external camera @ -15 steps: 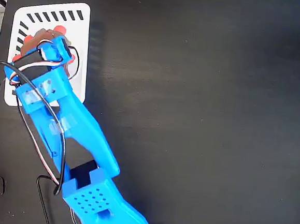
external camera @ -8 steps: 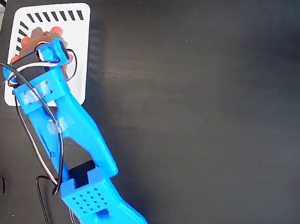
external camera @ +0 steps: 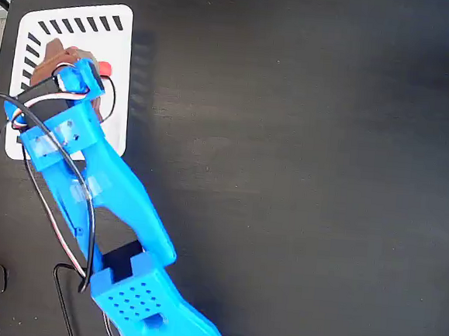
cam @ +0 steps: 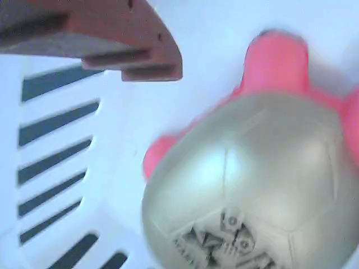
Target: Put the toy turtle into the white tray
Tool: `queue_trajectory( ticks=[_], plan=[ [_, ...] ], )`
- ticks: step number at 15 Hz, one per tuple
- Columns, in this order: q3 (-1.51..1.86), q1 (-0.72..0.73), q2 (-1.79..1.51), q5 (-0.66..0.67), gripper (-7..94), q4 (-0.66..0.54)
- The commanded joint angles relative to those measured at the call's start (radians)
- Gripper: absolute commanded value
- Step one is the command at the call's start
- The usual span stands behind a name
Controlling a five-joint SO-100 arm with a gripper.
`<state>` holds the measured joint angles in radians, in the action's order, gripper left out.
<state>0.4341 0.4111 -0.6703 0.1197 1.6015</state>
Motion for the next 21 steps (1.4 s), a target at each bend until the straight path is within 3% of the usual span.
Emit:
queue_trajectory(
  ticks=[1,3,4,6,8,9,17,21],
  plan=[
    [-0.008,0.023,-0.132,0.008,62,0.012],
    [-0.003,0.018,-0.216,0.009,62,0.031],
    [0.015,0.017,-0.273,0.009,56,0.038],
    [0.091,0.009,-0.426,-0.029,35,0.018],
    [0.202,-0.009,-0.604,-0.095,5,-0.029],
    [0.272,-0.02,-0.692,-0.127,0,-0.061],
    [0.997,-0.178,-1.405,-0.265,0,-0.17],
    [1.658,-0.295,-1.787,-0.235,0,-0.428]
  ],
)
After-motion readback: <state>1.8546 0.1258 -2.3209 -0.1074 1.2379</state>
